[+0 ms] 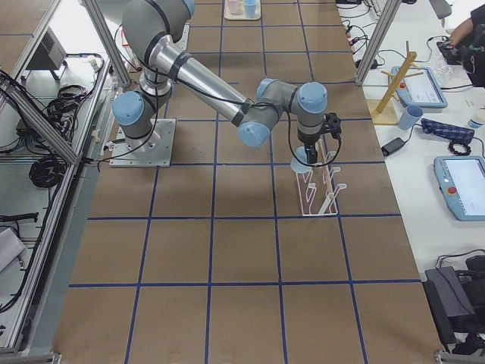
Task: Transfer IKEA cup to right arm and place on rack
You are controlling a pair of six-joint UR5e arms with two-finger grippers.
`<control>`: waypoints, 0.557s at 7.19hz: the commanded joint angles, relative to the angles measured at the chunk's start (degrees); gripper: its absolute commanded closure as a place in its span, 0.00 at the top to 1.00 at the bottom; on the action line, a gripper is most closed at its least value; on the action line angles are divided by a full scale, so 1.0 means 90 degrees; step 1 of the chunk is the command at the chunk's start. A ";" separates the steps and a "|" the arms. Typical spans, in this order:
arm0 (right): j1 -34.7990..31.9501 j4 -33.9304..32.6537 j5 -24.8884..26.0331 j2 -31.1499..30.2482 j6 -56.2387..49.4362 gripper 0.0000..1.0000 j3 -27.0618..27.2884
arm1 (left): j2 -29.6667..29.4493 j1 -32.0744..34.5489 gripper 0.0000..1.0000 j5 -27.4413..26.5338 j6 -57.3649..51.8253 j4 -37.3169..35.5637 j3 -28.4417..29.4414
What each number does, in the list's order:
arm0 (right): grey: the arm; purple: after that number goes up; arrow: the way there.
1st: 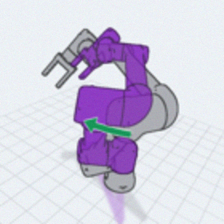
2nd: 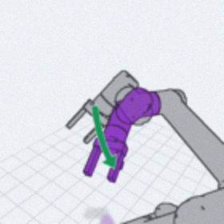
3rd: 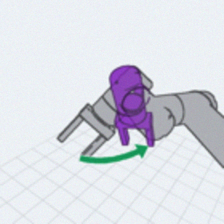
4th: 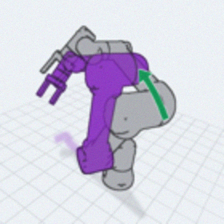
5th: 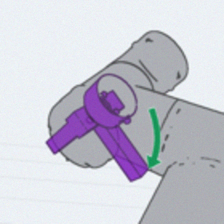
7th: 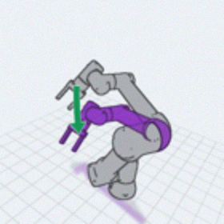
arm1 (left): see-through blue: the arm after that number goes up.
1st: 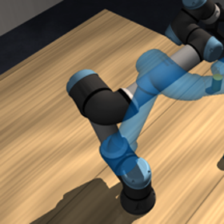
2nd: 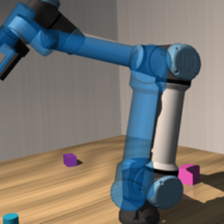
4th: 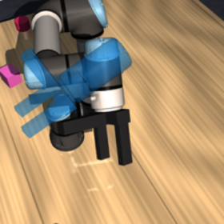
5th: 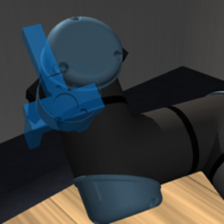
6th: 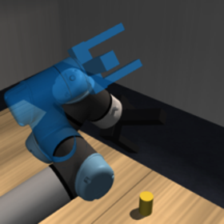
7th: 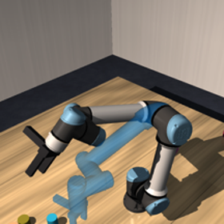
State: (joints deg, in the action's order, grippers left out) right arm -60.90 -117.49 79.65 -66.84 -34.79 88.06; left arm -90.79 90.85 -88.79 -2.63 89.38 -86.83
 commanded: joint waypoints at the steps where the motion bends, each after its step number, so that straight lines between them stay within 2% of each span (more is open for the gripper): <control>1: -0.0001 0.0105 0.0094 -0.0208 0.0008 1.00 -0.0009 | 0.0000 0.0003 1.00 0.0012 0.0000 0.0000 -0.0001; 2: -0.0001 0.0705 0.0153 -0.0548 0.0008 1.00 -0.0009 | 0.0000 -0.0006 1.00 0.0012 0.0000 0.0000 -0.0001; 4: -0.0030 0.2344 0.0153 -0.1785 0.0308 1.00 0.0069 | 0.0000 -0.0006 1.00 0.0012 0.0000 0.0000 0.0009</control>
State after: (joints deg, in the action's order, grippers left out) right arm -61.01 -105.03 80.78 -76.08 -33.92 88.19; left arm -90.79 90.80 -88.61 -2.64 89.38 -86.78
